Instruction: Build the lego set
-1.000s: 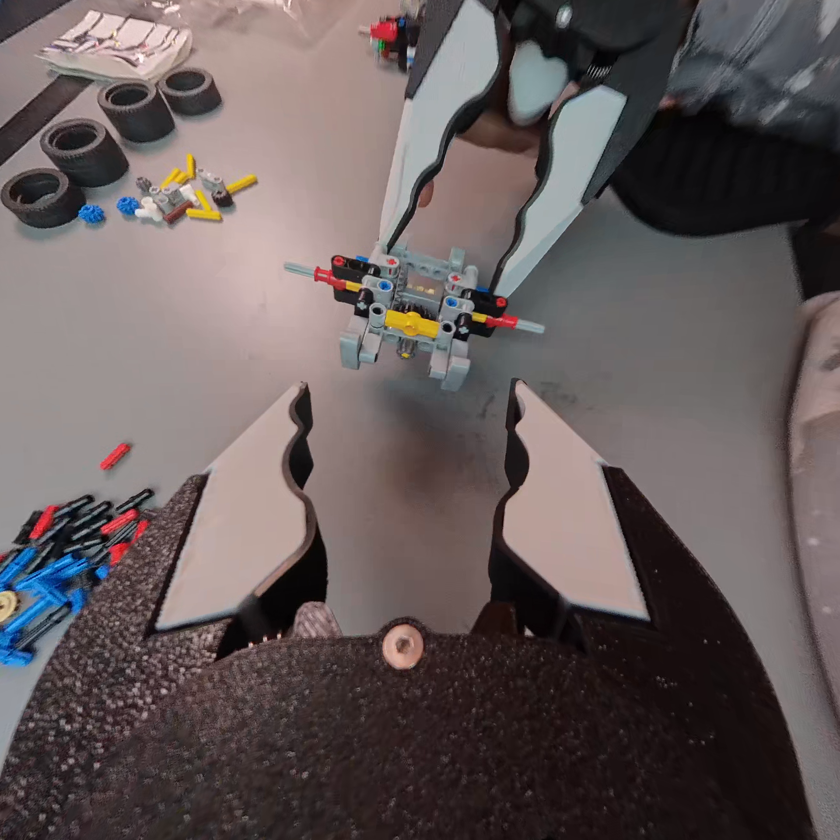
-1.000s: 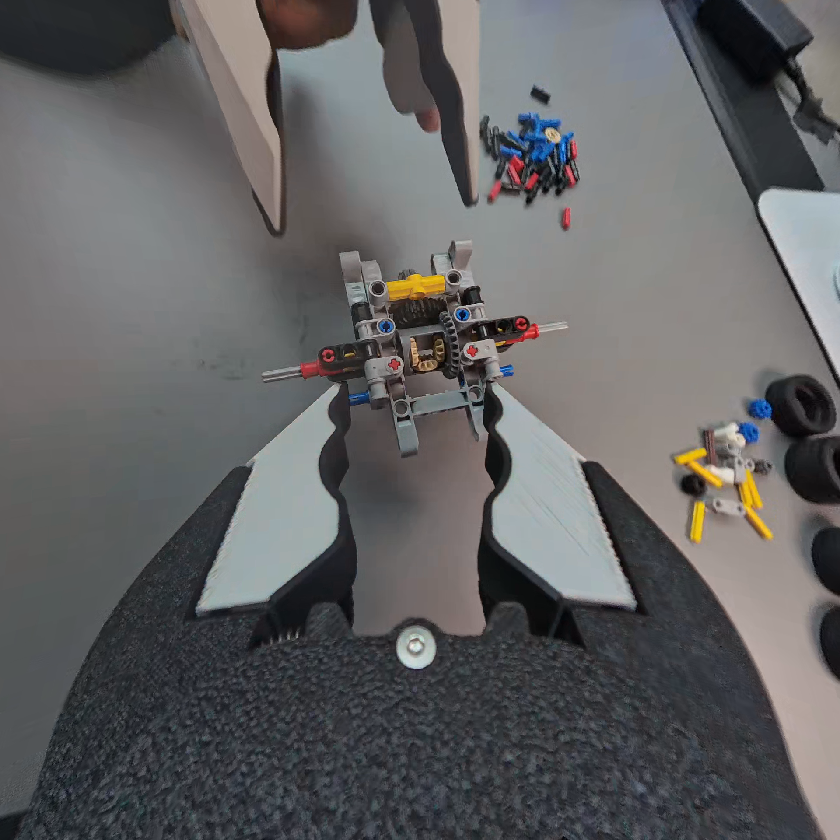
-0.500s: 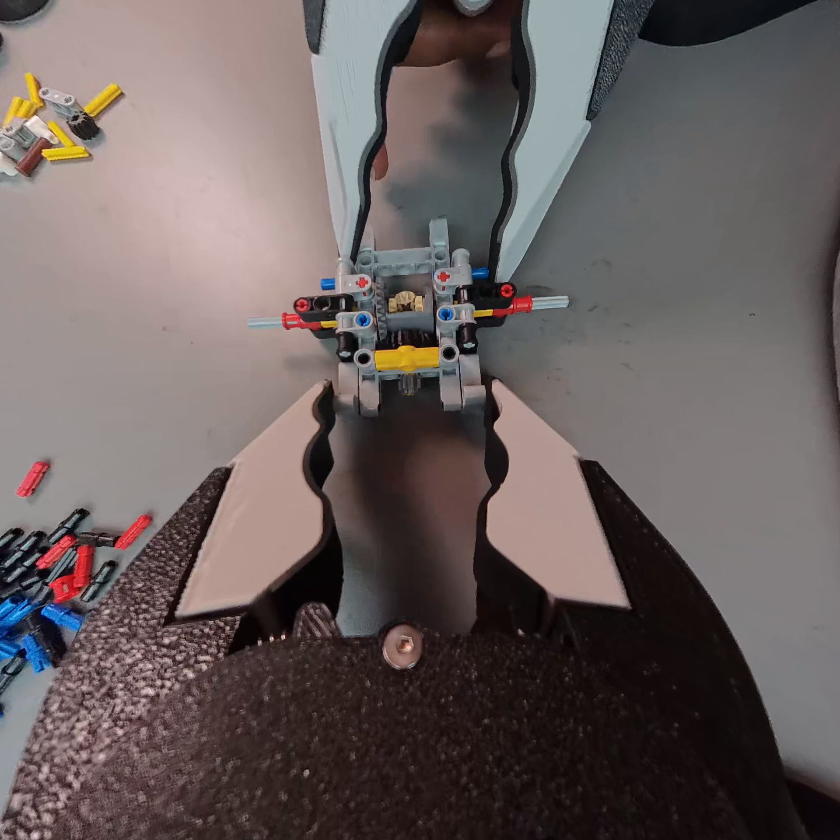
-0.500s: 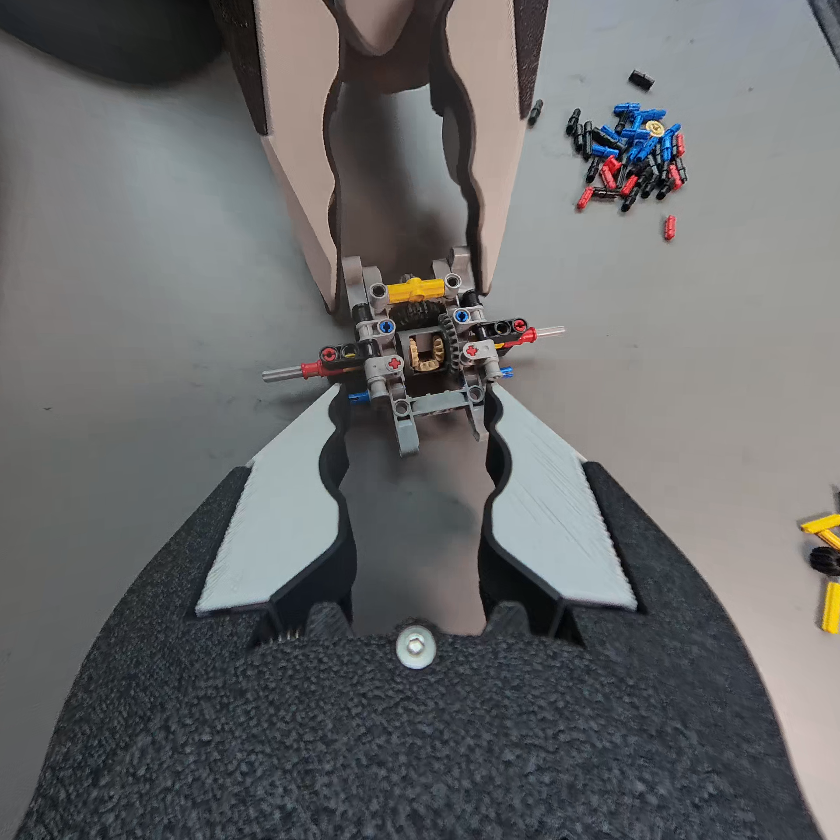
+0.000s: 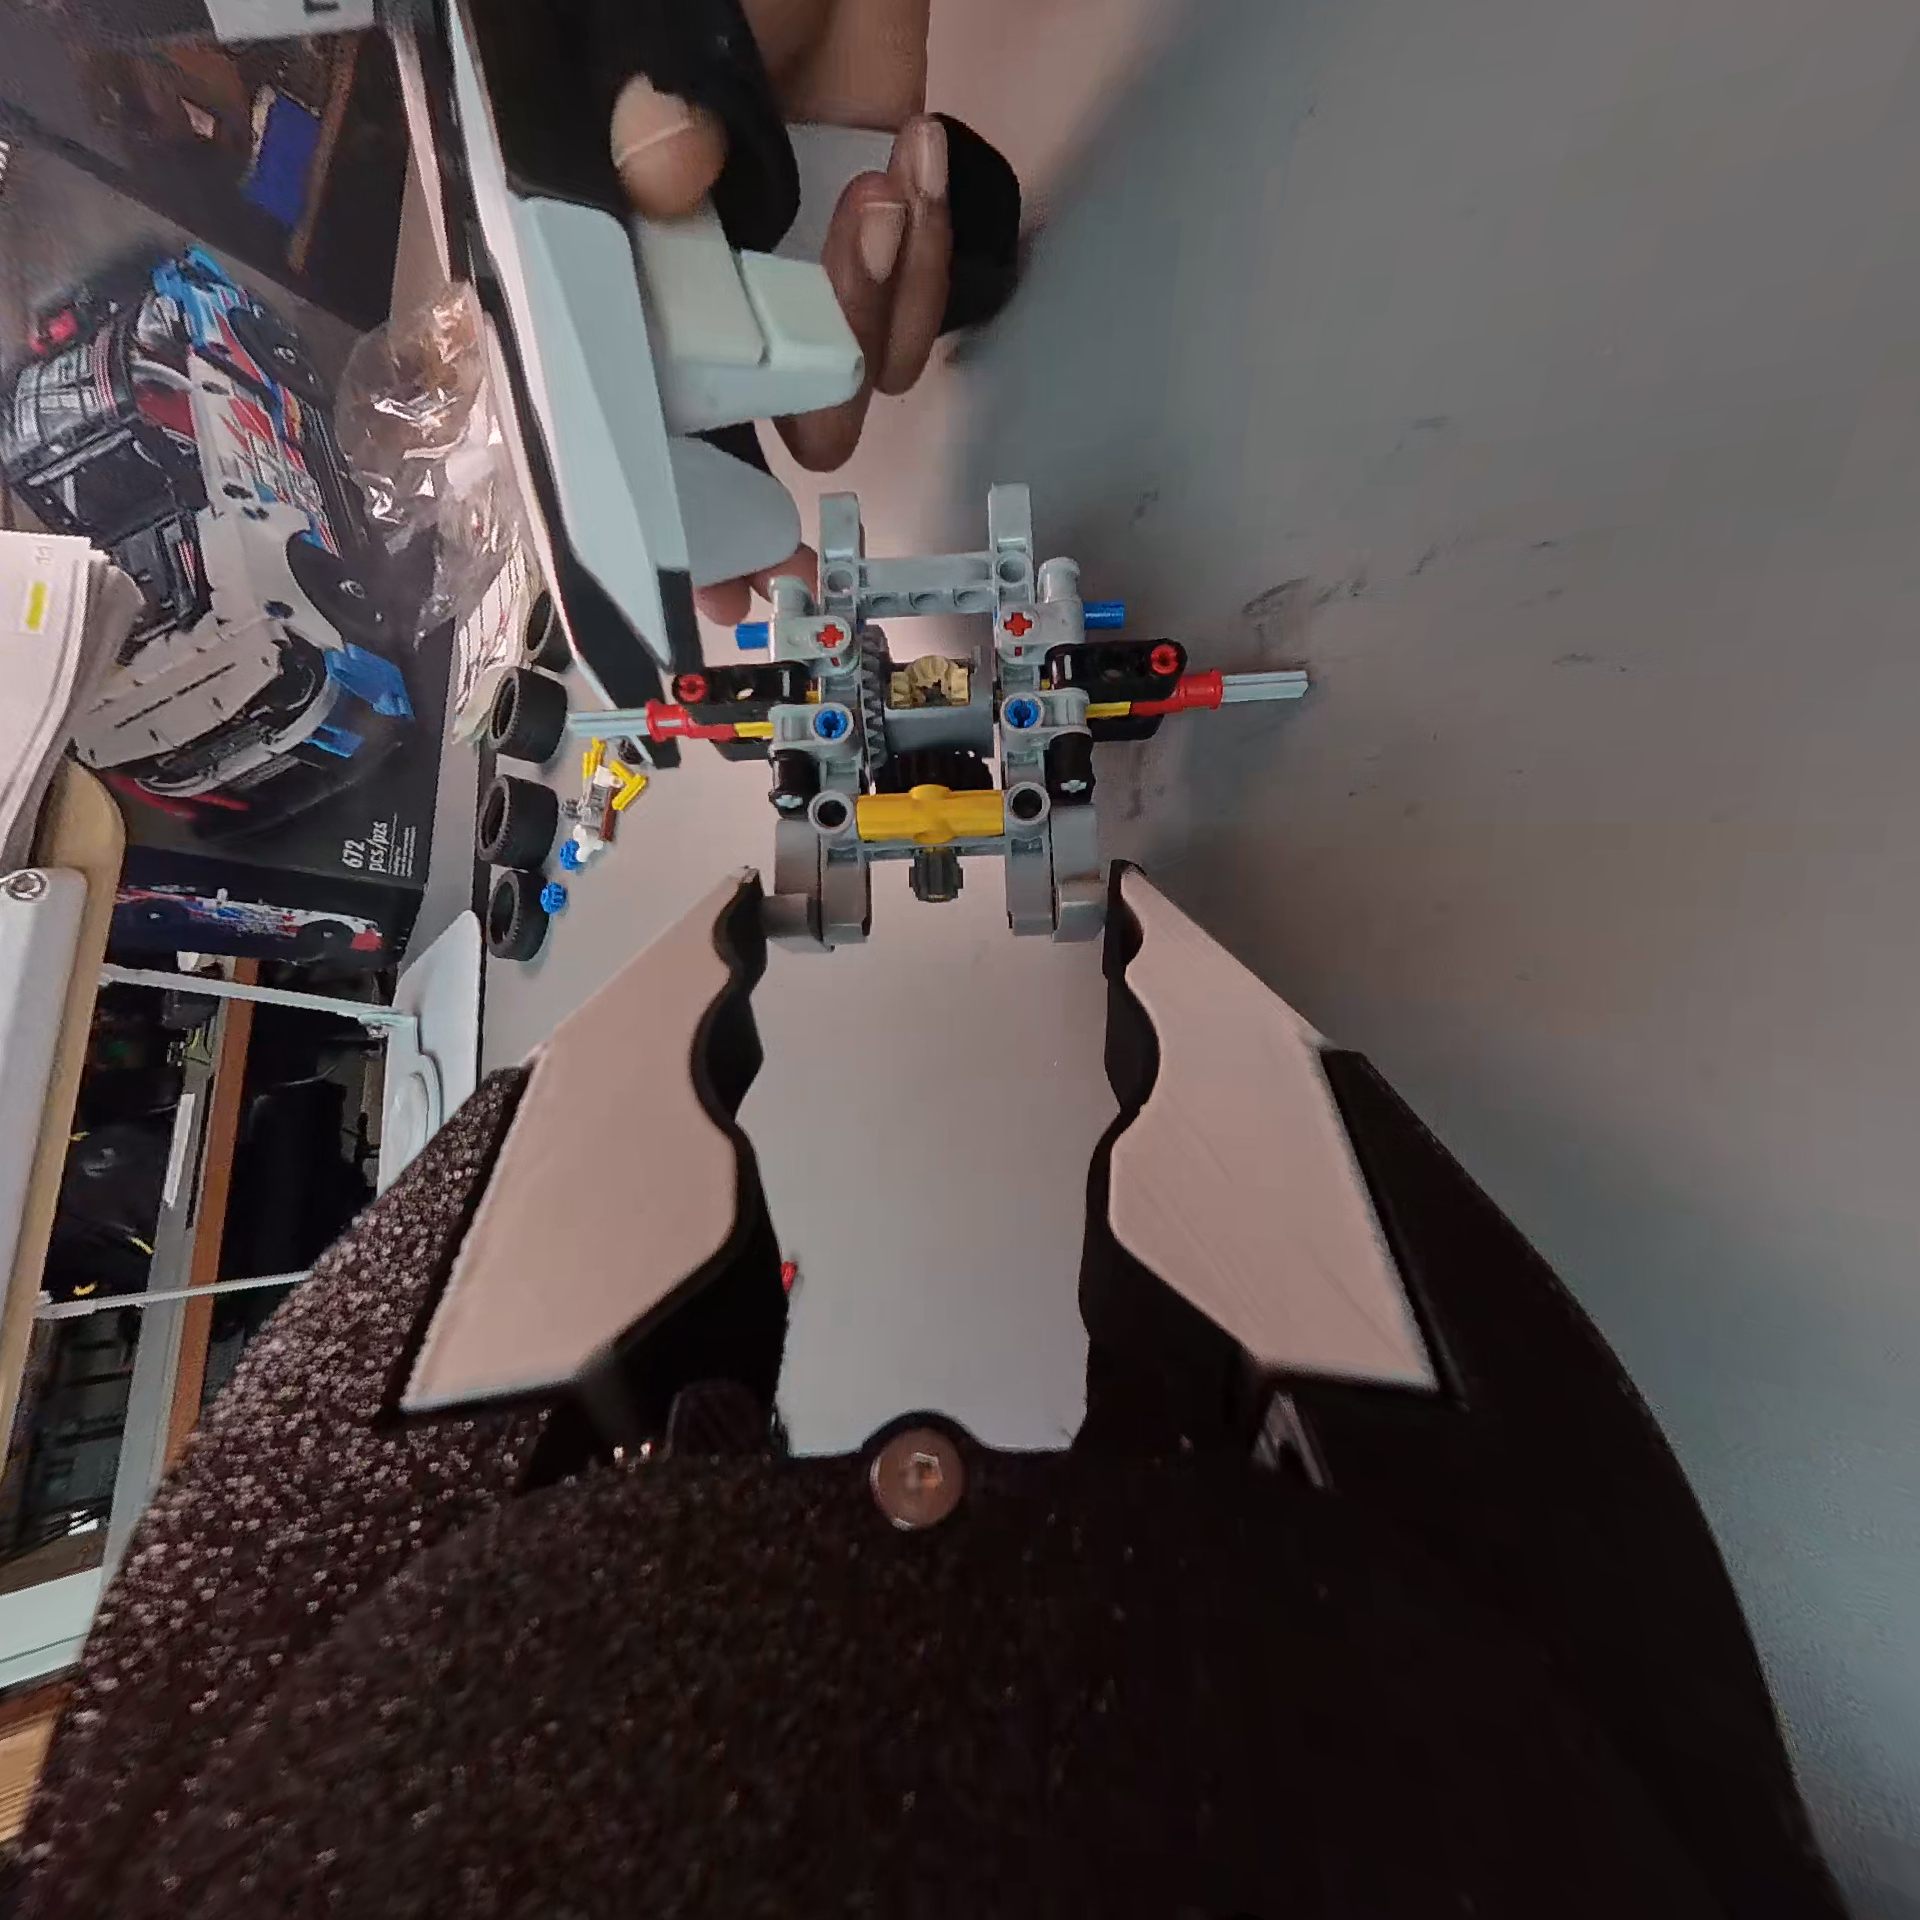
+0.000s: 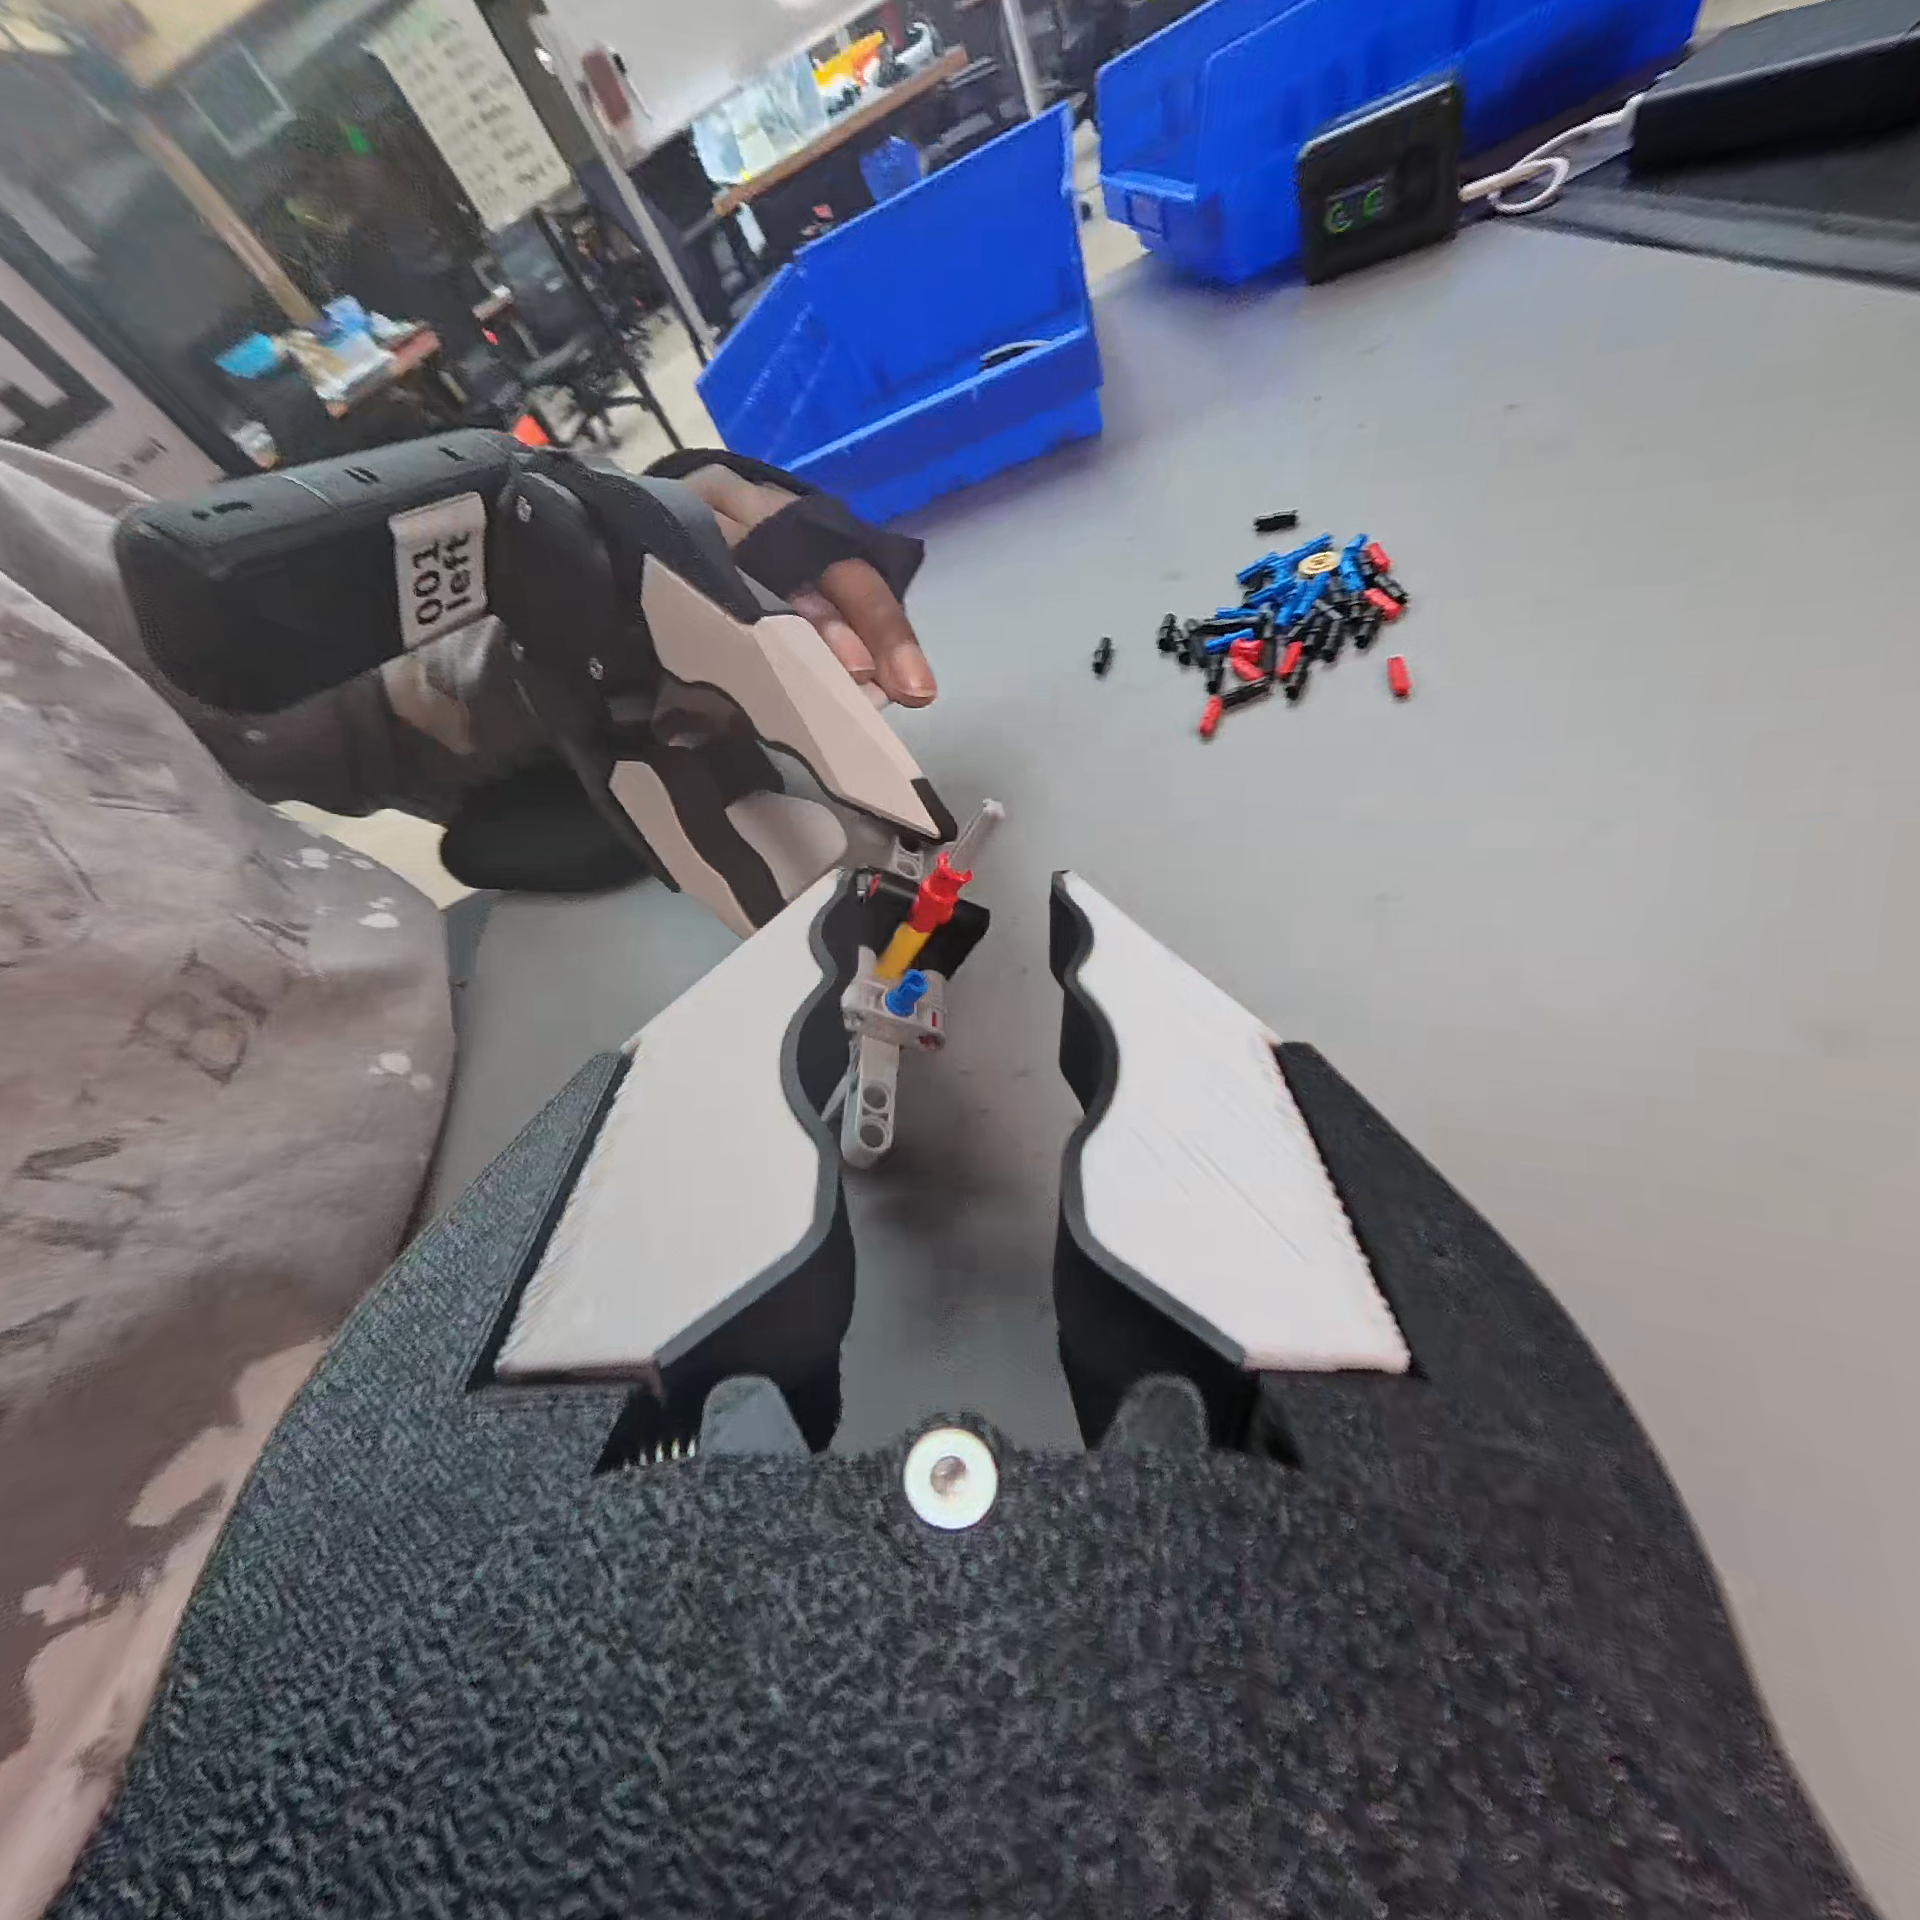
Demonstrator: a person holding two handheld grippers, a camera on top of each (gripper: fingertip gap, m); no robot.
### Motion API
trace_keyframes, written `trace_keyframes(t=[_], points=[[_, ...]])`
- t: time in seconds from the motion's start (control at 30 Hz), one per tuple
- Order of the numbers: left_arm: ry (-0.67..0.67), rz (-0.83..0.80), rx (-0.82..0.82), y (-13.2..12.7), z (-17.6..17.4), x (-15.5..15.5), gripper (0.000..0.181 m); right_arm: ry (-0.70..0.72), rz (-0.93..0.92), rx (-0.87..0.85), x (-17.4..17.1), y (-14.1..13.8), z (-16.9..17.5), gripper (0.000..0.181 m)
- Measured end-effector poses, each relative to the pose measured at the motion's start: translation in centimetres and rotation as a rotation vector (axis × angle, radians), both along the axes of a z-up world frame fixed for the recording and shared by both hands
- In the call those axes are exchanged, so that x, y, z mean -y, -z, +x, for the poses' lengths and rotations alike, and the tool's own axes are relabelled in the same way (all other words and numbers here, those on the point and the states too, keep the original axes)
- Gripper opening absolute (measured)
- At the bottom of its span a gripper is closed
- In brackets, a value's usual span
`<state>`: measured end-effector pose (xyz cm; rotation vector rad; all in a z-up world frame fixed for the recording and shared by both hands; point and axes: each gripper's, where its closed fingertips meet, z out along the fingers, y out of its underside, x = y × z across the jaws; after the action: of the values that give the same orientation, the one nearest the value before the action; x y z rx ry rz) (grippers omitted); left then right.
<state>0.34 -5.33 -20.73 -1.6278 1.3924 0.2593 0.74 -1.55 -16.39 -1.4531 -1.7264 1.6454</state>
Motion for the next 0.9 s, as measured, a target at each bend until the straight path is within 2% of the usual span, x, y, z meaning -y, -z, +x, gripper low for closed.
trace_keyframes(t=[0.07, 0.13, 0.17, 0.23, 0.27, 0.33, 0.4, 0.47, 0.6, 0.67, 0.9], points=[[0.006, 0.002, -0.011, 0.0, 0.1, 0.3, 0.066, -0.046, -0.046, 0.000, 1.3, 0.0, 0.1, 0.018], [0.010, -0.024, 0.069, -0.2, 0.3, 0.6, 0.066, -0.046, -0.060, -0.039, 1.6, -0.6, 0.1, 0.018], [0.005, -0.082, 0.169, -0.5, 0.5, 0.9, 0.071, -0.045, -0.065, -0.065, 1.7, -1.1, 0.2, 0.016], [-0.045, -0.250, 0.443, -1.5, 0.2, 0.8, 0.101, -0.029, -0.076, -0.140, 1.7, -2.6, 0.2, 0.015], [-0.047, -0.347, 0.611, -2.6, 0.3, 0.9, 0.107, -0.021, -0.074, -0.188, 1.6, -3.4, 0.3, 0.005], [-0.030, -0.493, 0.939, -5.5, 0.3, 0.8, 0.097, -0.012, -0.079, -0.276, 1.6, -5.0, 0.6, 0.005], [-0.017, -0.534, 1.067, -6.8, 0.4, 0.3, 0.087, -0.008, -0.048, -0.313, 2.0, -5.4, 0.7, 0.005], [0.010, -0.545, 1.086, -7.1, 1.7, 0.2, 0.078, -0.018, -0.019, -0.337, 2.7, -5.4, 0.7, 0.005], [-0.020, -0.486, 1.016, -6.7, 3.6, -0.8, 0.052, -0.054, -0.036, -0.375, 4.0, -5.9, 0.4, 0.006], [-0.026, -0.495, 1.033, -6.8, 3.9, -1.0, 0.027, -0.069, -0.034, -0.376, 4.3, -5.8, 0.3, 0.006], [-0.079, -0.649, 0.972, -4.8, 3.8, 0.1, 0.025, -0.211, 0.048, -0.247, 4.7, -3.9, 0.3, 0.006]])
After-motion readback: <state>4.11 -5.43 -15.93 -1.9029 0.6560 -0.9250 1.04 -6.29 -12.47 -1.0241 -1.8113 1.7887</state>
